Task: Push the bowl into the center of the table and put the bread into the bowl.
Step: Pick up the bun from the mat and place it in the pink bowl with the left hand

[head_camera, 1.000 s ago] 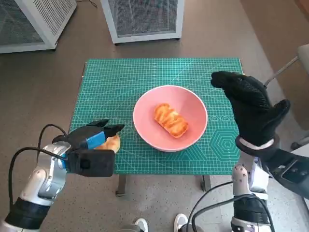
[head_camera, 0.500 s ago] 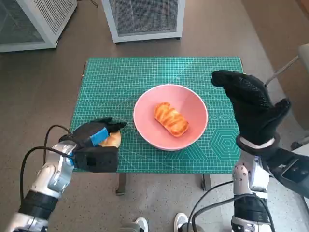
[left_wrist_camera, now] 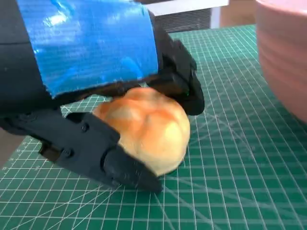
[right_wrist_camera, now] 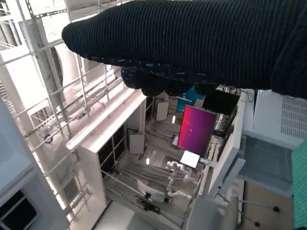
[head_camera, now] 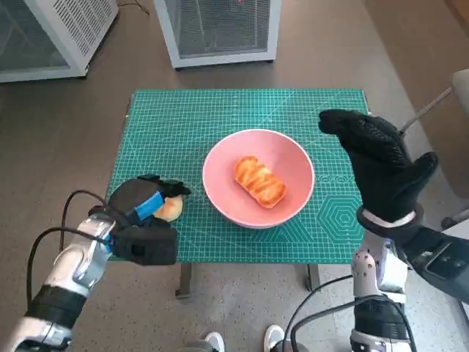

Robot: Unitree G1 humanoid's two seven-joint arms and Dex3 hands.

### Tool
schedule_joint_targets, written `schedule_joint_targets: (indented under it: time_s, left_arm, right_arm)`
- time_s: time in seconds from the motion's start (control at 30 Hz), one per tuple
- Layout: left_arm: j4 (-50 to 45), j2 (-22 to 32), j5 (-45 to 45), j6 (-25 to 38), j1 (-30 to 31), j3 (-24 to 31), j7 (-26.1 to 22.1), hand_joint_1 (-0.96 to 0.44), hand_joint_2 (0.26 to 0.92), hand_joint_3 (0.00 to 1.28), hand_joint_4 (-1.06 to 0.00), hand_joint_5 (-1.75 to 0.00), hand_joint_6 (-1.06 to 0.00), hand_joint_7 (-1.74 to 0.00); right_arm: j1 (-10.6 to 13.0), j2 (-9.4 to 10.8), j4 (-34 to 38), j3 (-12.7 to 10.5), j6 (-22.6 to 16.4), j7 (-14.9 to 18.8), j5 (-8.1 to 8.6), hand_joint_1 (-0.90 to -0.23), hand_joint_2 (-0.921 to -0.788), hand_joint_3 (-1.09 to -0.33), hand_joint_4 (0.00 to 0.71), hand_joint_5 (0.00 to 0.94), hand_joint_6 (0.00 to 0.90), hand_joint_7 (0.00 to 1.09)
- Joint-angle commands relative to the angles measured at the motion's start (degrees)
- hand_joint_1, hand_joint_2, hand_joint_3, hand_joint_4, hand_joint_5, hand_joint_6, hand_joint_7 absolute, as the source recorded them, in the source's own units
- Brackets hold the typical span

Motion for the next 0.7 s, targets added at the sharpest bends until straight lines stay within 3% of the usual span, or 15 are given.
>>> schedule_joint_targets:
  time_s: [0.03,0.27,0.4,0.7]
  left_arm:
    - [-6.2,2.4,-2.3,0.8,1.6,3.1,-3.2,0.00,0.920,0.09,-0.67,-1.20,-0.60,-1.17]
    - [-17.0,2.7,-4.6,4.3,1.7,9.1,-5.4,0.00,0.920,0.07,-0.71,-1.17,-0.60,-1.16]
    - [-21.0,1.8,-6.4,4.1,0.9,12.0,-4.4,0.00,0.920,0.06,-0.72,-1.19,-0.62,-1.10]
    - [-26.8,-2.7,-5.5,4.7,-5.1,11.8,-2.7,0.00,0.920,0.05,-0.72,-1.20,-0.64,-1.08]
  right_arm:
    - [0.8,0.2,0.8,0.1,0.3,0.6,0.27,-0.441,-0.921,-0.407,0.268,0.000,0.127,0.51]
    - [0.6,0.3,1.1,0.1,0.8,0.4,0.33,-0.441,-0.921,-0.406,0.269,0.001,0.129,0.50]
    - [0.5,0.5,1.3,0.2,0.8,0.4,0.34,-0.439,-0.921,-0.407,0.269,0.001,0.130,0.51]
    - [0.2,0.9,2.1,0.4,0.5,0.7,0.25,-0.438,-0.921,-0.408,0.270,0.001,0.134,0.51]
